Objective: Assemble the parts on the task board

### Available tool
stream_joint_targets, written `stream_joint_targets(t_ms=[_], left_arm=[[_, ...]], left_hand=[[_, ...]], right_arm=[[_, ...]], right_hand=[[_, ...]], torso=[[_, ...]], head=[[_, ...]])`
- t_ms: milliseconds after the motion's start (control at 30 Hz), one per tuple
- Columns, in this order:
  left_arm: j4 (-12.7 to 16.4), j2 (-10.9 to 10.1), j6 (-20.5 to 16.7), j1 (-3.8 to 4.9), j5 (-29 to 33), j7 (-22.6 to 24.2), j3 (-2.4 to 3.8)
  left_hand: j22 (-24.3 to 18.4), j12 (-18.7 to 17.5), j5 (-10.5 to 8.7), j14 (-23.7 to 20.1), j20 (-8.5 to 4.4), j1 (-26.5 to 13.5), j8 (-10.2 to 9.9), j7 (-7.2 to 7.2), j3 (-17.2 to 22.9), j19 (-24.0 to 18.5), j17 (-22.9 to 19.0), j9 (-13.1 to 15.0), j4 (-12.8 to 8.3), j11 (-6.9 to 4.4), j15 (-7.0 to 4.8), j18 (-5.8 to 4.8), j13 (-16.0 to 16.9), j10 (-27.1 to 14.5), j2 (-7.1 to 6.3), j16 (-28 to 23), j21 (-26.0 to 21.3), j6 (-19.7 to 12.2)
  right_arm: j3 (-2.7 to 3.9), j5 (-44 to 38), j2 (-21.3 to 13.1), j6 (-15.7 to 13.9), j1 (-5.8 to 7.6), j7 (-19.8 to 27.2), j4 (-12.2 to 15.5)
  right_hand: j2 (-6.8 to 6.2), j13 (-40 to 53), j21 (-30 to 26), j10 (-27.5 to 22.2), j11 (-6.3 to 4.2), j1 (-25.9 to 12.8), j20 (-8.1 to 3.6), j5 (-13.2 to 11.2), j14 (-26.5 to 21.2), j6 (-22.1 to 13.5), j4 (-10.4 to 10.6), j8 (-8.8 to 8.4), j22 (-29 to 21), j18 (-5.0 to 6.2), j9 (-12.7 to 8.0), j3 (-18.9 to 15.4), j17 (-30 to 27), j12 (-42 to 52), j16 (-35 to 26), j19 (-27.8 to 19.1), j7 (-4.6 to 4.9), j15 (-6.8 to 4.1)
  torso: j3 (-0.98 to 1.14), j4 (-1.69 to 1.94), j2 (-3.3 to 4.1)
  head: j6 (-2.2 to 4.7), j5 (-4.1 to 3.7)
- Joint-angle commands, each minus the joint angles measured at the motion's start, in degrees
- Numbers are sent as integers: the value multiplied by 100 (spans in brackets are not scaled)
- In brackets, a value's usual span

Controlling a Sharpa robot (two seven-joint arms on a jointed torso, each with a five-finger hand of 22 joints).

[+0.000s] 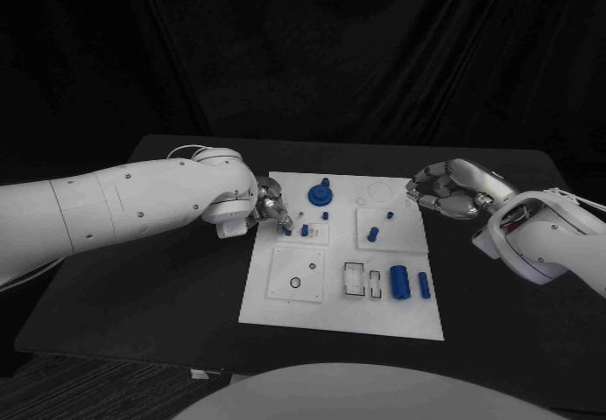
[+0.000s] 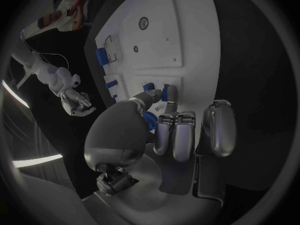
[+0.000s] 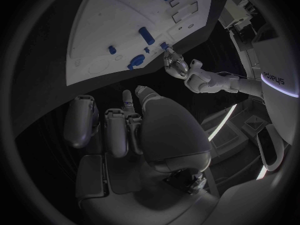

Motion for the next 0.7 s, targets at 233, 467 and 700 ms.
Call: stream_joint_targets(t_ms=[233, 467, 700], left_arm=[[16, -3, 124, -14, 8, 5, -1], [35, -32, 162, -15, 7, -26, -2], [36, -42, 173, -15, 7, -38, -2]], left_hand=[[1096, 15, 26, 595, -27, 82, 26, -86, 266, 12, 1508, 2, -230, 14, 20, 96, 1501, 618, 53, 15, 13, 51], [1093, 15, 33, 595, -27, 81, 27, -87, 270, 7, 1508, 3, -232, 14, 19, 98, 1501, 618, 51, 15, 5, 52], [1093, 15, 44, 595, -28, 81, 29, -88, 276, 8, 1508, 5, -237, 12, 19, 98, 1501, 618, 49, 15, 5, 52]], right_arm=[[3, -11, 1, 36, -22, -96, -6], [3, -11, 5, 45, -24, -106, -11], [3, -11, 11, 55, -26, -113, -15]], right_hand=[[10, 1508, -36, 599, 44, 51, 4, 43, 349, 26, 4, 40, 921, 73, -7, 37, 435, 14, -43, -37, -5, 46], [8, 1508, -65, 599, 45, 54, 4, 51, 340, 25, 1, 40, 913, 79, -8, 40, 398, 14, -64, -48, -4, 46], [8, 1508, -85, 599, 45, 55, 5, 54, 337, 24, -1, 40, 907, 84, -9, 41, 384, 14, -73, -56, -4, 46]], torso=[[0, 3, 0], [-2, 2, 4], [0, 3, -3]], head=[[0, 5], [0, 12], [0, 15]])
